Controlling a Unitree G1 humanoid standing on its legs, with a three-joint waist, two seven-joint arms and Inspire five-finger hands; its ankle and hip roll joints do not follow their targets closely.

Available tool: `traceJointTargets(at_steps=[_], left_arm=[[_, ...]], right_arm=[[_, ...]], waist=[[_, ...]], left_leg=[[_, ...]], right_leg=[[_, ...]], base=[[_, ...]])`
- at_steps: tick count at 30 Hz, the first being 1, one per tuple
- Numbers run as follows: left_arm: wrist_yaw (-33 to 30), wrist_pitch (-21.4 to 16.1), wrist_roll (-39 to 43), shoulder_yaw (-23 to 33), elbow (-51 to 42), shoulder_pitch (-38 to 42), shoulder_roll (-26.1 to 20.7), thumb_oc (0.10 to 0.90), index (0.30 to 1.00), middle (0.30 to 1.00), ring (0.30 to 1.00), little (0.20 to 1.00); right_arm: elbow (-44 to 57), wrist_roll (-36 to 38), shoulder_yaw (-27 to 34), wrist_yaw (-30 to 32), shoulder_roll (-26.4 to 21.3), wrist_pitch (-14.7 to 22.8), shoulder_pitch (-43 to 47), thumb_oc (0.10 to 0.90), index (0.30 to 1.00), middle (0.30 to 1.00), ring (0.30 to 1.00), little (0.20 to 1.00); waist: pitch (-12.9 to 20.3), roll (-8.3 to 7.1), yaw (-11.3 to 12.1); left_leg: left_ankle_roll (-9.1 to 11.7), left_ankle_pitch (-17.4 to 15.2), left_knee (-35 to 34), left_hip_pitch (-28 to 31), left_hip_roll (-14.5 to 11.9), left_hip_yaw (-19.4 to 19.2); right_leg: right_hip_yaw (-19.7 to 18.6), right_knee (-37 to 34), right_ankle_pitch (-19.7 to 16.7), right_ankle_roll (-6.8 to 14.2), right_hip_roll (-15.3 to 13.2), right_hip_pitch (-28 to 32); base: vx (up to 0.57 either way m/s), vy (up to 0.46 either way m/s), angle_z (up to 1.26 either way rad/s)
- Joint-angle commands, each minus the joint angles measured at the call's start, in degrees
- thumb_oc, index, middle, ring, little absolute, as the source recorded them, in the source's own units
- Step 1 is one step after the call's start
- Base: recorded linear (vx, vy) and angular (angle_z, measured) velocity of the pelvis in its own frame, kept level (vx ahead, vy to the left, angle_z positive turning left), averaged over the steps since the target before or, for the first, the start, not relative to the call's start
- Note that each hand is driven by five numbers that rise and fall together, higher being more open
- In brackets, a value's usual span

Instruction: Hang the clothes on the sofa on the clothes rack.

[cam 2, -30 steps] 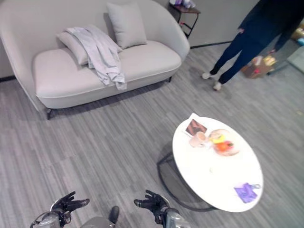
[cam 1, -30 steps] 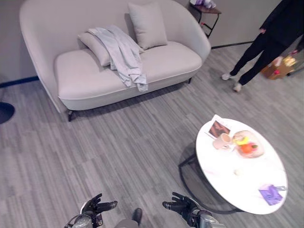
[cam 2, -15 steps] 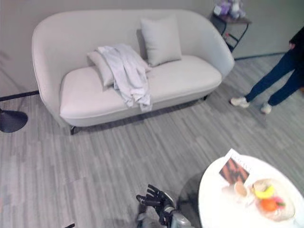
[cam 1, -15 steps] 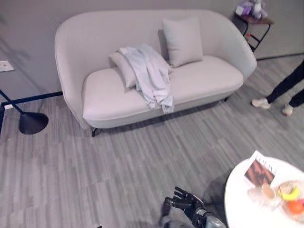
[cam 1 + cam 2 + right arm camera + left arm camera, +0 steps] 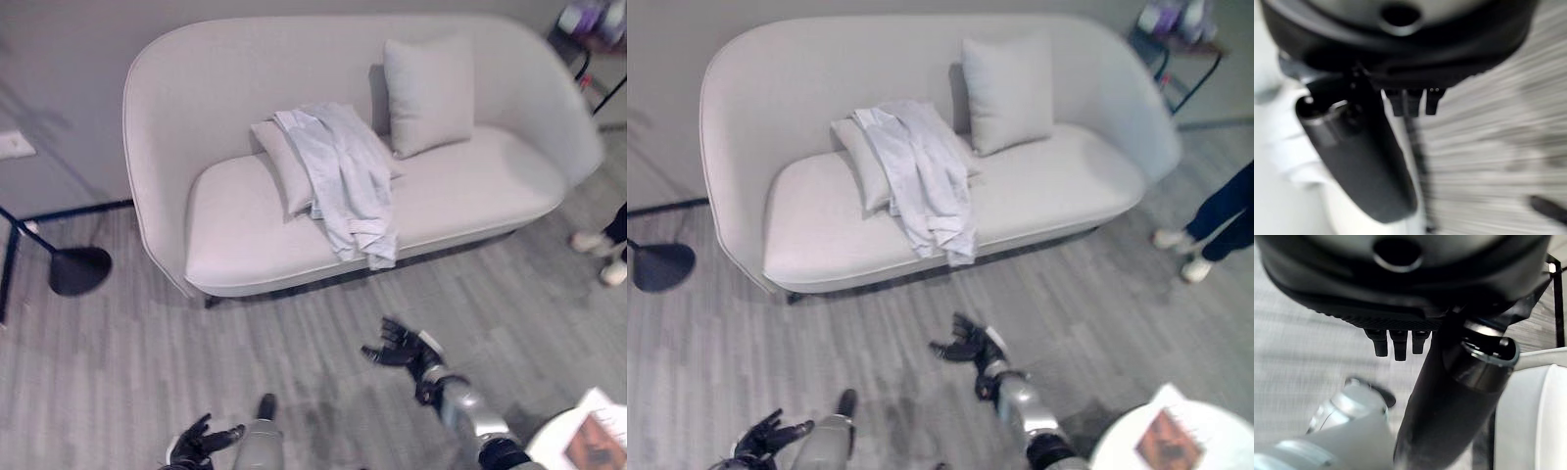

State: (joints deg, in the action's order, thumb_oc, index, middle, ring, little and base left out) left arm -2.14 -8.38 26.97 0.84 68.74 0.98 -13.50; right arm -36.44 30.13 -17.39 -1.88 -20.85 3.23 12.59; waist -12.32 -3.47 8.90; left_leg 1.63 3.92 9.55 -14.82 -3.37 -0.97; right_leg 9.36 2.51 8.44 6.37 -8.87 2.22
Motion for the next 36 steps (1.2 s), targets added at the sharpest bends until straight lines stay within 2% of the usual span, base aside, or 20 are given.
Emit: traceJointTargets(at_steps=[1, 5, 7, 8, 9, 10, 11, 12, 13, 14, 15, 16, 18, 21, 22, 27, 32, 34, 35, 36], left_arm=[[-0.8, -1.1, 1.1, -1.0, 1.9, -4.4, 1.3, 0.800, 0.900, 0.900, 0.900, 0.900], [-1.9, -0.5, 1.6, -0.3, 3.1, -6.5, 2.3, 0.800, 0.900, 0.900, 0.900, 0.900], [-2.5, -0.5, 0.4, -1.6, 3.2, -6.9, 1.4, 0.800, 0.900, 0.900, 0.900, 0.900], [-2.5, -0.5, 0.4, -1.7, 3.2, -6.9, 1.4, 0.800, 0.900, 0.900, 0.900, 0.900], [-2.8, -0.7, -0.6, -2.7, 2.8, -6.9, 1.0, 0.800, 0.900, 0.900, 0.900, 0.900], [-3.5, -1.2, -2.3, -4.7, 1.1, -6.8, 0.2, 0.800, 0.900, 0.900, 0.900, 0.900], [-3.5, -1.2, -2.3, -4.7, 1.1, -6.8, 0.2, 0.800, 0.900, 0.900, 0.900, 0.900], [-4.2, -1.9, -4.3, -8.5, -2.2, -5.3, -1.2, 0.800, 0.900, 0.900, 0.900, 0.900], [-4.6, -1.7, -5.4, -10.0, -2.2, -4.3, -1.7, 0.800, 0.900, 0.900, 0.900, 0.900], [-4.5, -1.6, -5.6, -10.6, -2.7, -4.0, -2.0, 0.800, 0.900, 0.900, 0.900, 0.900], [-4.1, -1.7, -5.8, -10.9, -2.7, -3.7, -1.9, 0.800, 0.900, 0.900, 0.900, 0.900], [-4.1, -1.7, -5.8, -10.9, -2.6, -3.7, -1.8, 0.800, 0.900, 0.900, 0.900, 0.900], [-4.0, -2.0, -6.1, -11.0, -1.5, -3.5, -1.8, 0.800, 0.900, 0.900, 0.900, 0.900], [-3.6, -2.1, -5.6, -10.9, 0.8, -2.6, -1.5, 0.800, 0.900, 0.900, 0.900, 0.900], [-3.7, -2.0, -5.3, -9.4, 2.0, -3.3, -1.8, 0.800, 0.900, 0.900, 0.900, 0.900], [-3.6, -1.8, -5.4, -8.1, 2.8, -4.2, -1.1, 0.800, 0.900, 0.900, 0.900, 0.900], [-4.0, -2.7, -8.4, -13.7, 0.5, -4.5, 0.3, 0.800, 0.900, 0.900, 0.900, 0.900], [-4.7, -3.5, -9.1, -16.1, -1.9, -4.2, 0.5, 0.800, 0.900, 0.900, 0.900, 0.900], [-4.7, -3.5, -9.1, -16.1, -1.9, -4.2, 0.5, 0.800, 0.900, 0.900, 0.900, 0.900], [-5.3, -4.7, -9.2, -18.2, -4.2, -3.8, 0.5, 0.800, 0.900, 0.900, 0.900, 0.900]], right_arm=[[2.6, -11.3, 6.4, 10.1, -0.9, 5.6, 2.0, 0.800, 0.900, 0.900, 0.900, 0.900], [2.1, -24.1, 8.5, 19.3, -2.0, 3.5, 4.5, 0.800, 0.900, 0.900, 0.900, 0.900], [-0.7, -27.5, 10.4, 24.1, -1.6, 2.3, 6.3, 0.800, 0.900, 0.900, 0.900, 0.900], [-0.7, -27.5, 10.4, 24.1, -1.6, 2.4, 6.3, 0.800, 0.900, 0.900, 0.900, 0.900], [-2.8, -26.6, 11.1, 25.3, -1.1, 2.5, 7.4, 0.800, 0.900, 0.900, 0.900, 0.900], [-7.2, -26.1, 11.6, 26.6, -1.3, 1.8, 9.9, 0.800, 0.900, 0.900, 0.900, 0.900], [-7.2, -26.1, 11.6, 26.6, -1.3, 1.9, 10.0, 0.800, 0.900, 0.900, 0.900, 0.900], [-10.3, -28.9, 11.8, 28.9, -4.5, 0.1, 14.7, 0.800, 0.900, 0.900, 0.900, 0.900], [-13.5, -28.9, 11.7, 29.9, -6.3, -0.7, 17.4, 0.800, 0.900, 0.900, 0.900, 0.900], [-14.7, -28.4, 11.3, 29.9, -7.1, -0.9, 18.4, 0.800, 0.900, 0.900, 0.900, 0.900], [-17.3, -28.5, 9.9, 28.7, -9.6, -1.5, 20.6, 0.800, 0.900, 0.900, 0.900, 0.900], [-17.4, -28.5, 9.8, 28.7, -9.6, -1.5, 20.7, 0.800, 0.900, 0.900, 0.900, 0.900], [-19.4, -28.1, 8.7, 27.5, -11.4, -1.5, 22.1, 0.800, 0.900, 0.900, 0.900, 0.900], [-22.6, -27.2, 6.3, 24.4, -14.2, -1.5, 23.1, 0.800, 0.900, 0.900, 0.900, 0.900], [-22.6, -26.2, 7.3, 23.7, -13.9, -1.4, 22.0, 0.800, 0.900, 0.900, 0.900, 0.900], [-24.1, -25.3, 4.9, 20.9, -14.5, -0.8, 21.8, 0.800, 0.900, 0.900, 0.900, 0.900], [-31.7, -23.4, 1.1, 20.3, -14.8, 0.8, 28.1, 0.800, 0.900, 0.900, 0.900, 0.900], [-32.5, -23.0, -0.4, 21.3, -15.3, 1.1, 31.7, 0.800, 0.900, 0.900, 0.900, 0.900], [-32.6, -23.0, -0.5, 21.3, -15.3, 1.2, 31.8, 0.800, 0.900, 0.900, 0.900, 0.900], [-34.7, -22.5, -1.3, 22.1, -16.1, 1.5, 35.4, 0.800, 0.900, 0.900, 0.900, 0.900]], waist=[[4.6, -0.76, 2.8], [6.0, -1.59, 3.7], [6.9, -3.47, 4.9], [7.0, -3.41, 5.0], [7.3, -3.79, 5.4], [7.4, -3.49, 5.4], [7.6, -3.37, 5.5], [5.8, -0.85, 4.3], [5.0, 0.05, 4.2], [4.8, 0.42, 4.3], [4.9, 0.92, 3.9], [4.8, 0.99, 3.8], [5.3, 0.91, 3.6], [5.7, 0.19, 2.4], [5.9, -1.87, 2.4], [7.5, -1.95, 1.8], [6.2, 1.51, 2.1], [4.4, 3.51, 2.3], [4.5, 3.56, 2.2], [3.3, 5.20, 2.7]], left_leg=[[0.9, 2.9, -6.5, -4.7, 1.8, -1.9], [-0.5, 3.8, -8.9, -3.0, 3.1, -2.6], [-1.8, 2.1, -7.9, -1.2, 3.8, -4.4], [-1.8, 2.3, -7.9, -1.4, 3.6, -4.4], [-2.3, 1.5, -8.6, -0.1, 3.8, -4.9], [-3.1, -0.1, -9.6, 2.8, 4.0, -5.2], [-3.1, 0.0, -9.5, 2.5, 3.8, -5.2], [-4.6, -1.5, -9.6, 5.1, 3.2, -4.5], [-5.0, -1.8, -10.8, 6.4, 3.1, -4.0], [-4.9, -2.1, -11.4, 7.0, 3.1, -3.6], [-4.0, -2.7, -13.2, 8.5, 2.5, -2.6], [-3.9, -2.7, -13.2, 8.6, 2.5, -2.5], [-3.0, -3.4, -13.4, 8.7, 2.1, -2.0], [-1.8, -4.6, -13.7, 9.5, 1.5, -0.4], [-1.1, -5.5, -13.1, 10.4, 1.6, -0.1], [0.9, -4.8, -13.4, 10.5, -1.6, 3.3], [4.8, -0.6, -14.6, 6.6, -7.3, 7.4], [6.0, 1.1, -14.6, 3.2, -8.4, 8.4], [6.0, 1.1, -14.6, 3.0, -8.5, 8.5], [7.1, 2.4, -14.6, -0.1, -8.8, 9.2]], right_leg=[[3.2, -7.5, -2.0, -4.0, 11.0, 1.0], [3.3, -6.4, 0.4, -4.5, 12.9, 5.0], [3.8, -0.4, 2.1, -2.8, 12.0, 5.4], [3.7, -0.3, 2.0, -2.8, 12.1, 5.2], [4.4, 2.7, 2.1, -1.4, 11.7, 4.9], [6.2, 10.7, 0.8, 2.3, 9.8, 2.3], [6.1, 10.8, 0.7, 2.2, 9.9, 1.9], [7.7, 26.1, -6.4, 7.6, 6.4, -5.6], [10.5, 26.6, -7.6, 8.0, 3.4, -6.8], [12.2, 25.0, -6.4, 6.6, 1.5, -7.2], [13.7, 19.3, -2.7, 3.5, -1.6, -7.4], [13.8, 19.2, -2.7, 3.4, -1.5, -7.2], [11.5, 10.9, -4.2, 2.7, -3.6, -7.1], [3.7, 1.7, -10.1, 3.7, -6.8, -7.6], [3.1, -0.5, -11.3, 4.7, -7.1, -6.7], [4.6, -3.9, -11.7, 4.0, -3.4, -5.7], [8.7, -7.5, -9.2, 1.6, 1.3, -5.7], [9.2, -7.5, -8.4, 1.2, 1.9, -8.1], [9.2, -7.5, -8.4, 1.2, 1.9, -8.2], [9.6, -7.5, -8.1, 1.4, 1.8, -10.8]], base=[[0.56, 0.306, -0.06], [0.32, 0.129, 0.40], [0.37, 0.164, -0.10], [0.21, 0.109, -0.17], [0.24, 0.173, -0.16], [0.24, 0.172, -0.25], [0.23, 0.288, -0.05], [0.13, 0.200, -0.02], [0.18, 0.202, 0.17], [0.20, -0.019, 0.45], [0.14, -0.056, 0.62], [0.16, -0.100, 0.63], [0.13, -0.136, 0.43], [0.27, -0.239, 0.31], [0.29, -0.249, 0.40], [0.25, -0.283, 0.29], [0.16, -0.227, 0.26], [0.03, -0.103, 0.32], [-0.04, -0.027, 0.34], [-0.05, -0.004, 0.29]])
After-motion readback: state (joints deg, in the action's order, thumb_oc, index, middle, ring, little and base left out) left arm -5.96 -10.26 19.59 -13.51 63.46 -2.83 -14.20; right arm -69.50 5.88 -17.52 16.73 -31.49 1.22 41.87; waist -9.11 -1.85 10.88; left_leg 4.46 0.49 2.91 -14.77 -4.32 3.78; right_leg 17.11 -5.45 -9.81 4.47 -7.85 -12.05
